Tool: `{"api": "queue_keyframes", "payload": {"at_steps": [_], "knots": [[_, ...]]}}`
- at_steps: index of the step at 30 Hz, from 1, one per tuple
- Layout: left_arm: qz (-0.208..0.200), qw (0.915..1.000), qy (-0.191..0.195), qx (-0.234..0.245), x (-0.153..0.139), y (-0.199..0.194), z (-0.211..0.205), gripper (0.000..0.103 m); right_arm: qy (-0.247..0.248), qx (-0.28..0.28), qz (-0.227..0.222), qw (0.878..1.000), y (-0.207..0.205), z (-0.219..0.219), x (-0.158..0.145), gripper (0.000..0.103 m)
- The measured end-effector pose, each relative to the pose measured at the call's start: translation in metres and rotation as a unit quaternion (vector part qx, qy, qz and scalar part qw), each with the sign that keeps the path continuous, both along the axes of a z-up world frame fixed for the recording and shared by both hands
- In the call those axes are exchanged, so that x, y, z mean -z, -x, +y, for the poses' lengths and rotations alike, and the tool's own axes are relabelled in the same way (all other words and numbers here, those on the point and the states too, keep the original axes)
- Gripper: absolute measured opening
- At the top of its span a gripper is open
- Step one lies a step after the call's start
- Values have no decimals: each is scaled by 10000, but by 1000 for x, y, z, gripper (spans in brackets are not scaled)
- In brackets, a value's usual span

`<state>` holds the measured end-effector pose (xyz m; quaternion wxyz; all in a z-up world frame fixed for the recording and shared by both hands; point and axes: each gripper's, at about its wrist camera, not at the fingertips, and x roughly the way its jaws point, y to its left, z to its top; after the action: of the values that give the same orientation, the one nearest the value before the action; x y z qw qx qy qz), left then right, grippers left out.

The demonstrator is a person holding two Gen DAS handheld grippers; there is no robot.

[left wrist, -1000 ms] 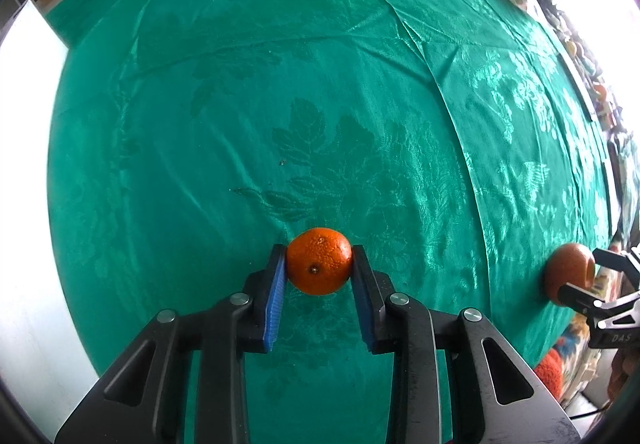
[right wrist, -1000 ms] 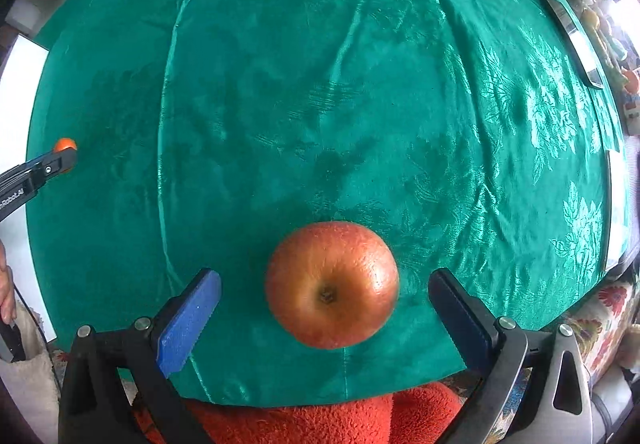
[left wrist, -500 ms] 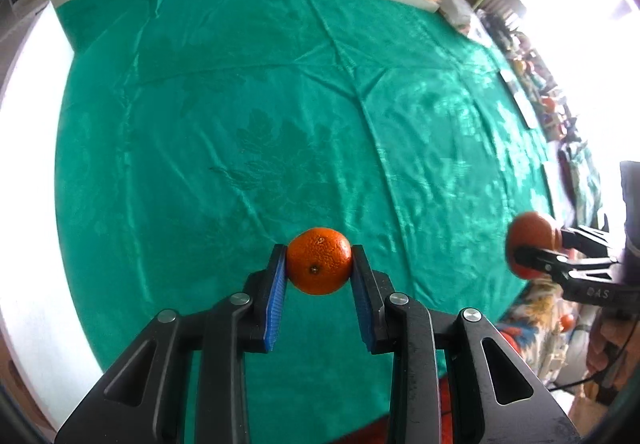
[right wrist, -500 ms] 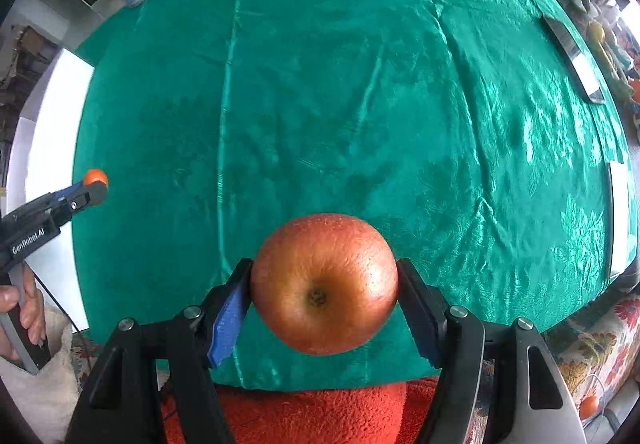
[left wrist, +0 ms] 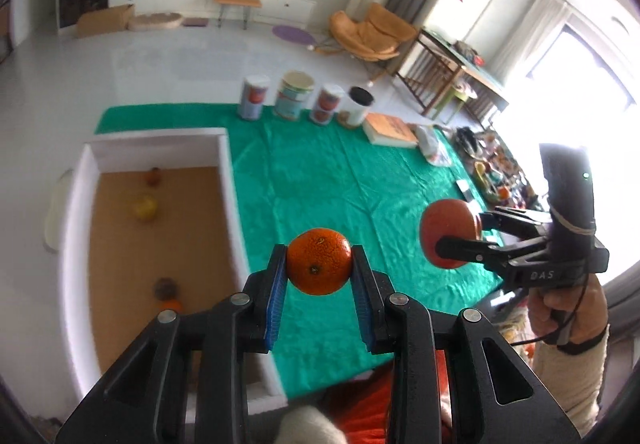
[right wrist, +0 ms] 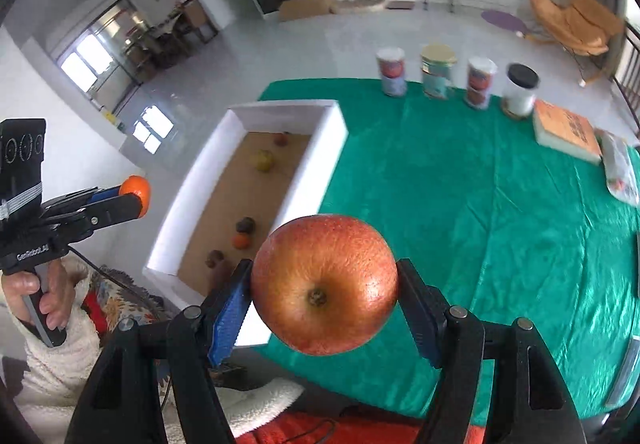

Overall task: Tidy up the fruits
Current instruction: 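Carry the orange and apple over the box and open both tools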

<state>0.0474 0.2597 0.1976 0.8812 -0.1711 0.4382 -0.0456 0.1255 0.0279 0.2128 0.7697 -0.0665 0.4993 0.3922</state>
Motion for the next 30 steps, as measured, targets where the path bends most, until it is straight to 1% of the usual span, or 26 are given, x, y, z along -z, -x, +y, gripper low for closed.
{"api": "queue_keyframes", "payload": {"at_steps": [1, 3, 5, 6, 9, 10, 12, 14, 18, 21, 24, 25, 26, 27, 29, 30], "knots": [[14, 9998, -62, -199, 5, 2, 18, 31, -26, -132, -5, 9999, 4, 22, 0, 70], [142, 9982, -120, -572, 29, 0, 51, 31, -33, -400, 12, 9992, 10, 68, 11, 70], [410, 9945, -128, -957, 69, -6, 84, 31, 50, -651, 56, 9979, 15, 112, 30, 70], [600, 9916, -131, -1135, 93, -12, 98, 31, 134, -762, 69, 9970, 17, 133, 42, 70], [1289, 9798, -135, -1525, 171, -32, 132, 31, 453, -1046, 242, 9932, 19, 183, 91, 70], [1478, 9760, -122, -1594, 191, -34, 140, 31, 556, -1108, 321, 9918, 19, 192, 110, 70], [1765, 9700, -73, -1671, 223, -34, 154, 31, 803, -1252, 353, 9883, 23, 213, 142, 70], [1981, 9652, -77, -1707, 247, -38, 159, 31, 1136, -1361, 326, 9836, 23, 228, 172, 70], [2367, 9559, -144, -1732, 282, -39, 161, 31, 1674, -1634, 268, 9719, 35, 252, 213, 70], [2574, 9502, -212, -1745, 299, -40, 160, 31, 2061, -1838, 124, 9610, 45, 260, 232, 70], [2679, 9461, -186, -1812, 311, -39, 158, 32, 2339, -1814, 53, 9552, 41, 263, 251, 70], [2693, 9449, -195, -1851, 313, -39, 157, 34, 2380, -1854, -15, 9534, 42, 263, 253, 70], [2684, 9443, -205, -1895, 314, -39, 156, 42, 2381, -1903, -73, 9524, 44, 265, 254, 70], [2683, 9437, -237, -1920, 315, -38, 155, 60, 2338, -1887, -57, 9538, 45, 264, 253, 71], [2600, 9443, -358, -1984, 309, -35, 153, 75, 2152, -1833, -77, 9592, 46, 261, 242, 73], [2506, 9458, -412, -2024, 301, -32, 152, 76, 2085, -1798, -154, 9612, 46, 258, 232, 80]]}}
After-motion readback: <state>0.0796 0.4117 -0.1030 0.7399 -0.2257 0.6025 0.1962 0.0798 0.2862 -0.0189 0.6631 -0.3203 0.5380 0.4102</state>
